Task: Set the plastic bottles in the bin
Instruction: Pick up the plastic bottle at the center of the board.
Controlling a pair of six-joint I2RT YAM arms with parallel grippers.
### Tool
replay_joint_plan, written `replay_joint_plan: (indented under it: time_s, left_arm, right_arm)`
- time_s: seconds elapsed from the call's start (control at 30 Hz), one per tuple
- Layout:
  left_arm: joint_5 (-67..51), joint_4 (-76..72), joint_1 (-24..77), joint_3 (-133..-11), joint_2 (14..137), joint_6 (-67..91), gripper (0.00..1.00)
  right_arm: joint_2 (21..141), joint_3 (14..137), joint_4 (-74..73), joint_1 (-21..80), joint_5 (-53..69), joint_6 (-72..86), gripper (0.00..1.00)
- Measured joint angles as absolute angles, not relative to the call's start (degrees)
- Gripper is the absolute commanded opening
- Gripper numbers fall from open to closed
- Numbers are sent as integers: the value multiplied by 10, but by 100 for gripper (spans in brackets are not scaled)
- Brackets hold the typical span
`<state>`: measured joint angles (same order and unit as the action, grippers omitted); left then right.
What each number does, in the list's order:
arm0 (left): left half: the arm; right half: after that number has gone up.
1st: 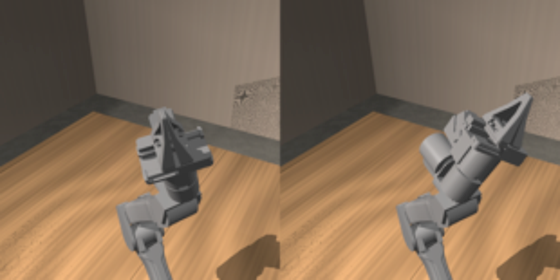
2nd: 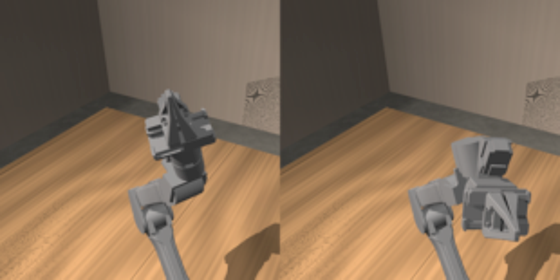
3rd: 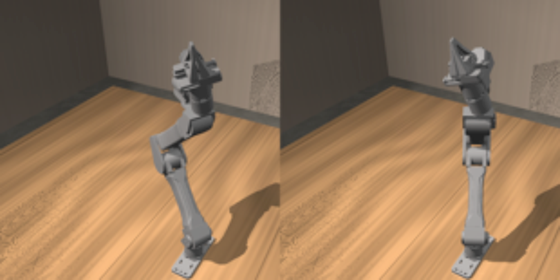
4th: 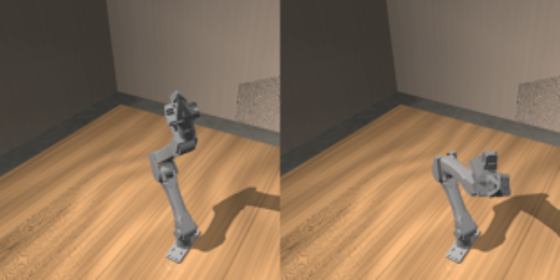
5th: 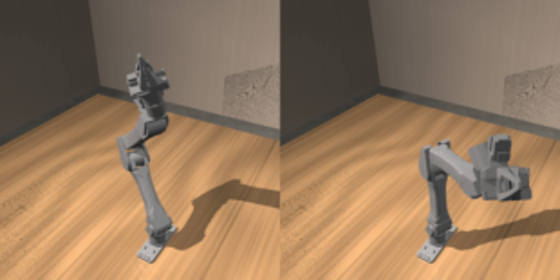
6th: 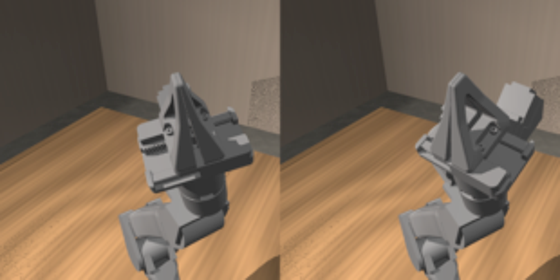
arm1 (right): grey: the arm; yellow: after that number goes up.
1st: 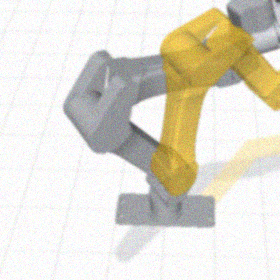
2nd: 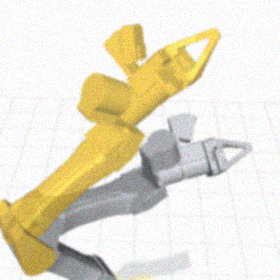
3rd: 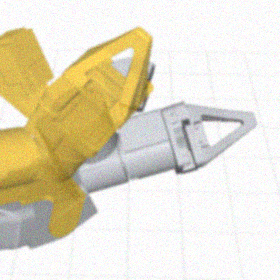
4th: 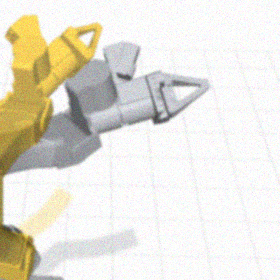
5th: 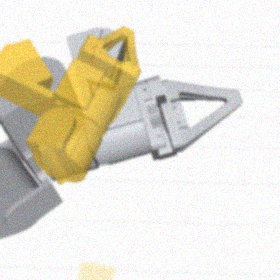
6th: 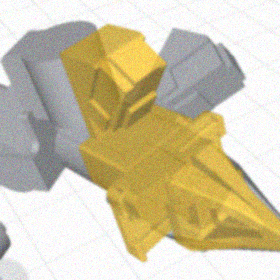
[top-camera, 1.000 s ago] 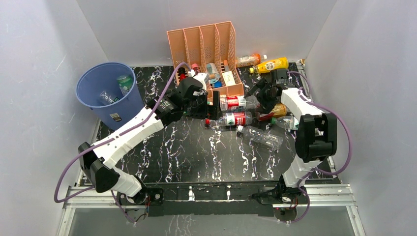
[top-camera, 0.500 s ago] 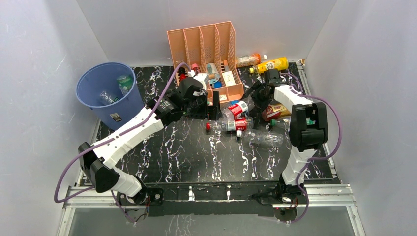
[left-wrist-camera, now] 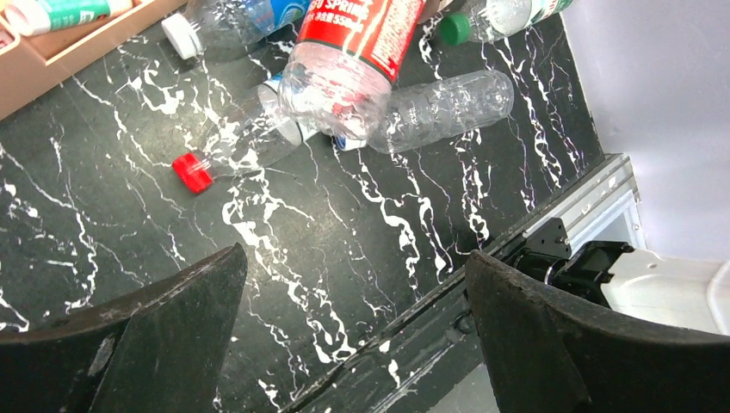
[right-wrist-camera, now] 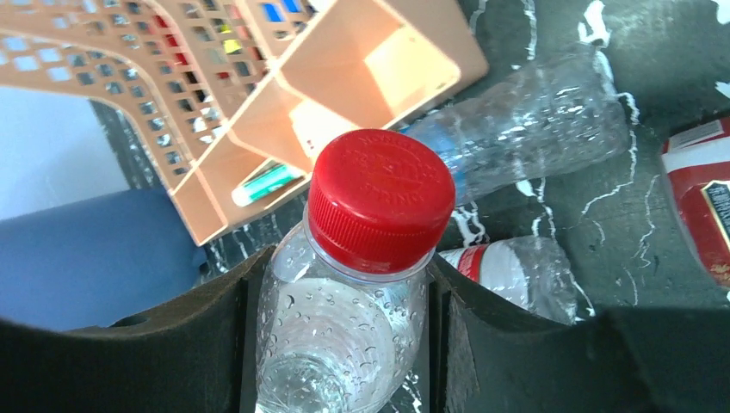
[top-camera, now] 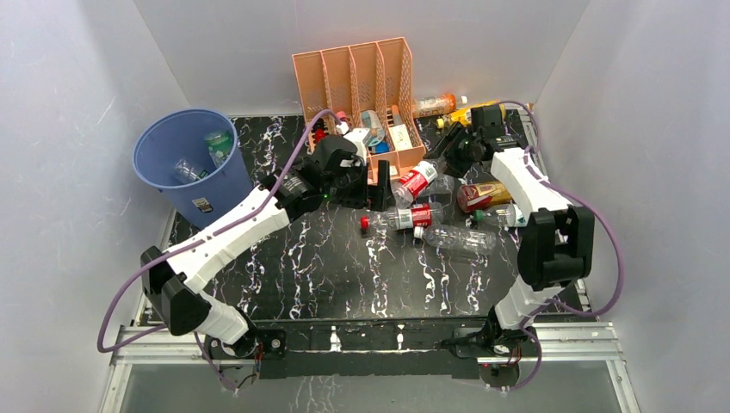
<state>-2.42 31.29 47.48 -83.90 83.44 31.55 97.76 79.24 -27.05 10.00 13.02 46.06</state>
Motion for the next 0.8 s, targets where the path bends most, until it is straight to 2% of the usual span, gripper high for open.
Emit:
replay_joint_plan:
  time_s: [0.2,0.6,0.7,0.8]
  left_arm:
    - [-31,296,476,-848,880,287,98]
    - [-24,290,486,-871,931,246,97]
    - [-18,287,489,-874,933,244,82]
    - [-12,287,494,-874,934,244,61]
  right_arm:
    - [922,814,-280,123,144,444,36]
    - [924,864,-322,212,169,419,36]
    - [924,865,-325,235,173,417,37]
    - [924,865,-329,243,178,416,43]
